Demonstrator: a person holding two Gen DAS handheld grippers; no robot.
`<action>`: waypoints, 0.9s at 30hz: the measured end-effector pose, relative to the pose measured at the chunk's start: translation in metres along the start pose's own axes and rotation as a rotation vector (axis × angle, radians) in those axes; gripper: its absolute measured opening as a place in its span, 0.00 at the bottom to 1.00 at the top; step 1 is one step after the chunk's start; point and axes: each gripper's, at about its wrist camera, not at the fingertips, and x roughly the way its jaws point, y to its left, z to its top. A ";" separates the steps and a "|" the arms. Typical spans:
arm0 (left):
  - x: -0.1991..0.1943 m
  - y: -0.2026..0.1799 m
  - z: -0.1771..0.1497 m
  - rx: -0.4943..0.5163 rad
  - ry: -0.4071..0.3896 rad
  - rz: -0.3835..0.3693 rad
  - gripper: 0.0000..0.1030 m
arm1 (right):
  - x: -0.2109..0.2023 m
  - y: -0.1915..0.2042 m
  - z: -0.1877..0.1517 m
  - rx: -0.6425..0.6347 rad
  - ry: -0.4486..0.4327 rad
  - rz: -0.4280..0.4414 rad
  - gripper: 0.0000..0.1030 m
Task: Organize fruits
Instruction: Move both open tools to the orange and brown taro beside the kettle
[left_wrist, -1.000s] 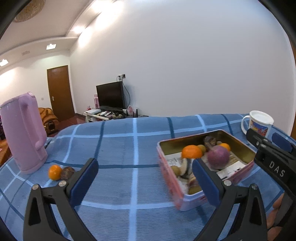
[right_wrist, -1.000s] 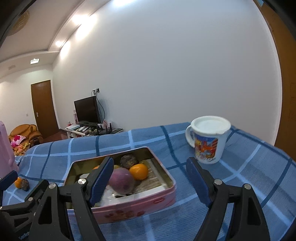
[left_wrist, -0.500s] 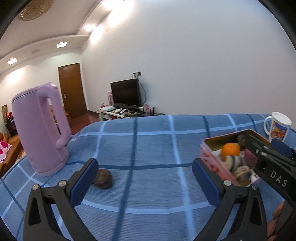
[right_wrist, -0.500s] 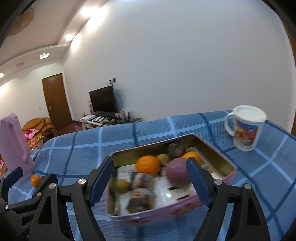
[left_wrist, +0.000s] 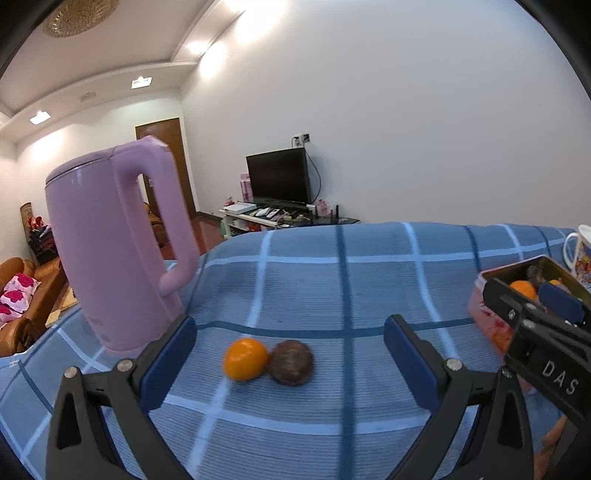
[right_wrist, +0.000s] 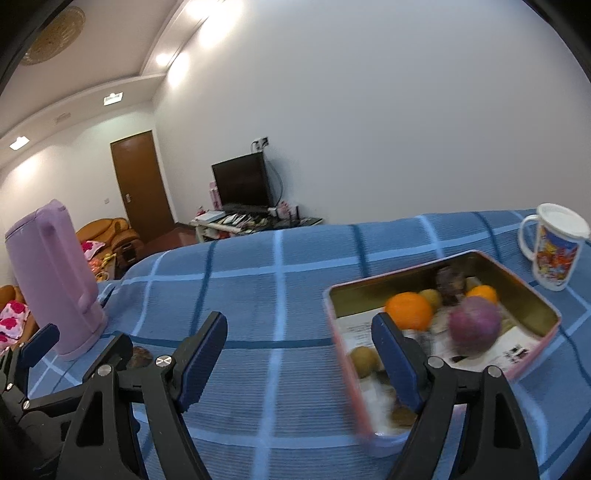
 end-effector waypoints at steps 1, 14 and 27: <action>0.002 0.004 0.000 -0.001 0.004 0.001 1.00 | 0.002 0.003 0.000 -0.001 0.006 0.005 0.79; 0.035 0.087 -0.007 -0.124 0.124 0.111 1.00 | 0.036 0.053 -0.002 -0.057 0.109 0.080 0.79; 0.047 0.117 -0.011 -0.049 0.181 0.287 1.00 | 0.073 0.125 -0.021 -0.245 0.316 0.254 0.79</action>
